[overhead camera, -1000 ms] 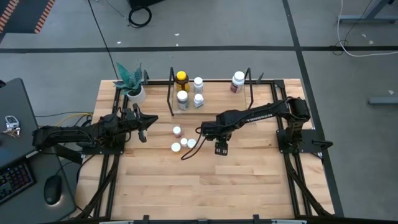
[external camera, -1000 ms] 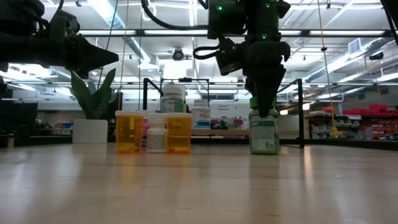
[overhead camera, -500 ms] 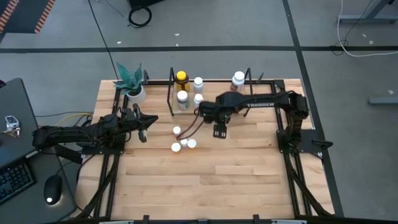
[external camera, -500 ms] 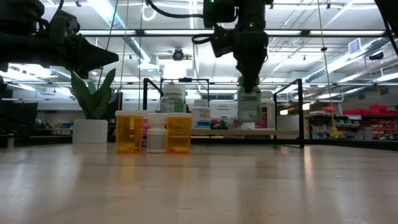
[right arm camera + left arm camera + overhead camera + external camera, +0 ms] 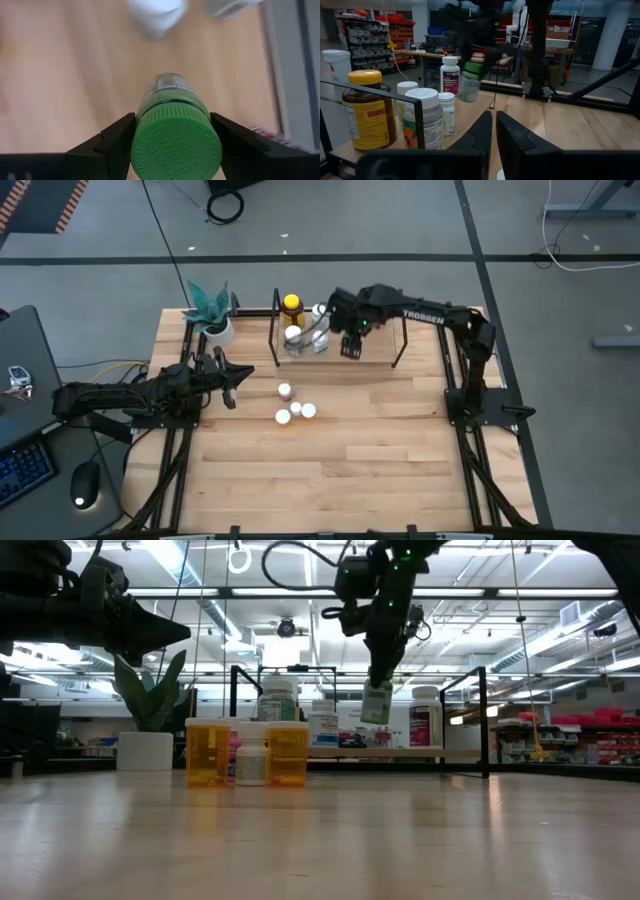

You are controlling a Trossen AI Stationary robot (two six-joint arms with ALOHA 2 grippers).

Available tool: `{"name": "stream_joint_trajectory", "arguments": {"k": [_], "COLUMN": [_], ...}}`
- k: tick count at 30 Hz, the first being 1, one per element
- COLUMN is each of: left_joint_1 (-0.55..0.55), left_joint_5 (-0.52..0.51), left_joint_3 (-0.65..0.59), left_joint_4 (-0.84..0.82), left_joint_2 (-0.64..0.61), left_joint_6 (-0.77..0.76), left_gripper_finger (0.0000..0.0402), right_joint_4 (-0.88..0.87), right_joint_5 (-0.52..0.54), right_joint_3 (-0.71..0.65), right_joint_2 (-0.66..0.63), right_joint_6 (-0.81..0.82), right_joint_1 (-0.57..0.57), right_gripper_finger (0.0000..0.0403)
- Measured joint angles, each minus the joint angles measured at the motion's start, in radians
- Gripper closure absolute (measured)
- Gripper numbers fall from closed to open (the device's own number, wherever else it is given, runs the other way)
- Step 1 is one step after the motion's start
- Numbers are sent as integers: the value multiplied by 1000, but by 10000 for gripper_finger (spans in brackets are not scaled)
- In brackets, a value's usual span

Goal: Pick and place medicine bottles onto shelf by color
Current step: Put the green medicine bottle on the shelf

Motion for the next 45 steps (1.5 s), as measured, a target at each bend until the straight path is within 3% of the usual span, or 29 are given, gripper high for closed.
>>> {"name": "stream_joint_trajectory", "arguments": {"k": [14,22,31,36,45], "left_joint_1": [0,0,0,0,0], "left_joint_5": [0,0,0,0,0], "left_joint_3": [0,0,0,0,0], "left_joint_4": [0,0,0,0,0], "left_joint_2": [0,0,0,0,-1], "left_joint_6": [0,0,0,0,0], "left_gripper_finger": [366,370,362,368,366], "right_joint_4": [224,315,292,228,-121], "right_joint_5": [-115,-135,-134,-134,-144], "right_joint_3": [-46,-74,-21,86,543], "right_joint_2": [4,4,4,29,309], "right_joint_6": [-88,-86,-74,-73,-104], "right_joint_1": [-206,-216,-239,-277,-316], "right_gripper_finger": [158,158,158,158,158]}}
